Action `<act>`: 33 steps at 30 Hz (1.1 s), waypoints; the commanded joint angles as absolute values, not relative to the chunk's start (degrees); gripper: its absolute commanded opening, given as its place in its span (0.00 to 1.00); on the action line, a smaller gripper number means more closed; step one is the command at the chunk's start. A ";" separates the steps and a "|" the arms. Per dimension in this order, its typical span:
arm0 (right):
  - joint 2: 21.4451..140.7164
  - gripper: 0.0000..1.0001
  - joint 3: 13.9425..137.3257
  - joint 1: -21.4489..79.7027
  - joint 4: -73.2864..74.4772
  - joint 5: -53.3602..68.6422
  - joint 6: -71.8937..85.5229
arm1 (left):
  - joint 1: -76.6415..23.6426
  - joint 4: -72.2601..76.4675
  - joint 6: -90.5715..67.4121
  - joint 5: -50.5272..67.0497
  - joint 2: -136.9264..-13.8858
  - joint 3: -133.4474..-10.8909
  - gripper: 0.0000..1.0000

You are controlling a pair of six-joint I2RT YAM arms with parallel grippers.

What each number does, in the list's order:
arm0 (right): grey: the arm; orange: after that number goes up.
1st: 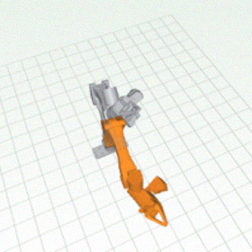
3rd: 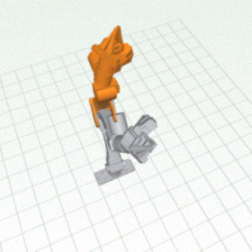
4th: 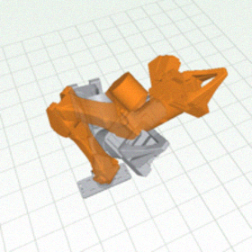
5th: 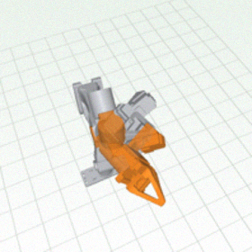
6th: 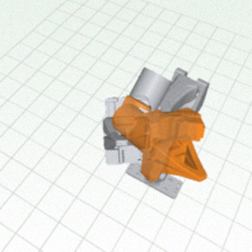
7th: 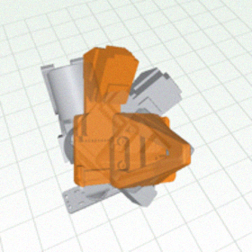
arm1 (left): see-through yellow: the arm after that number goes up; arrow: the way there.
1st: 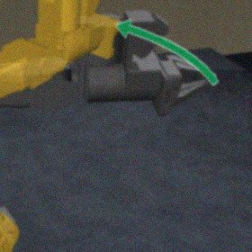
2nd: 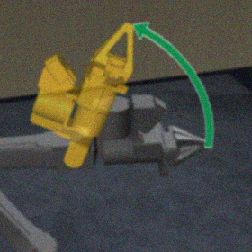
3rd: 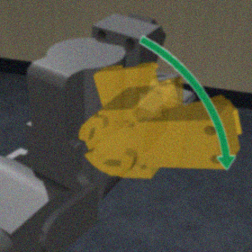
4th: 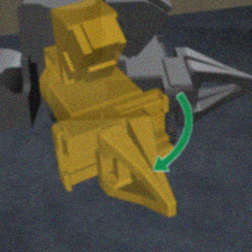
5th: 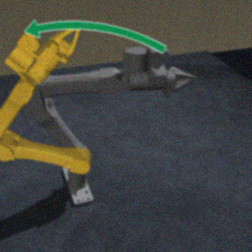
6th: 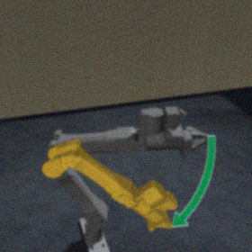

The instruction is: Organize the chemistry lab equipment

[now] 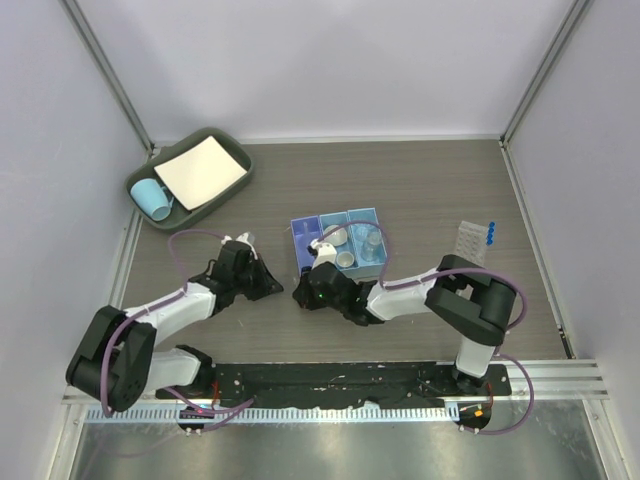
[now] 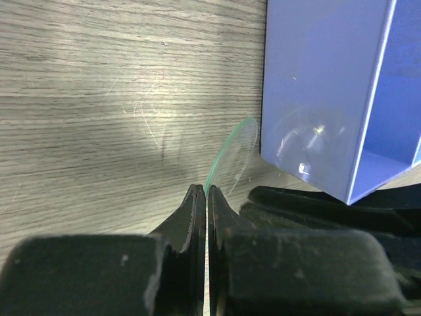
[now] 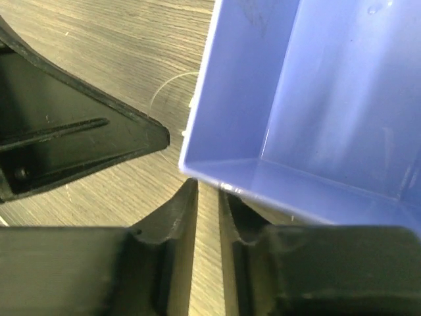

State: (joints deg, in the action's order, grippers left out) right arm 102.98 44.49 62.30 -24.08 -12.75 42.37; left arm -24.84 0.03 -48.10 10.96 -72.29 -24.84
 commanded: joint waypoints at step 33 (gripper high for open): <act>72.96 0.47 46.94 63.81 13.88 -22.94 36.65 | -27.42 -26.02 -40.08 16.34 -68.61 -54.91 0.00</act>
State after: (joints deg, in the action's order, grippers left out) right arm 76.90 45.67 63.64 10.15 -19.49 37.50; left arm -27.00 -27.59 -42.61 10.37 -63.11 -49.93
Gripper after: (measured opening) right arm 0.469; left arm 0.011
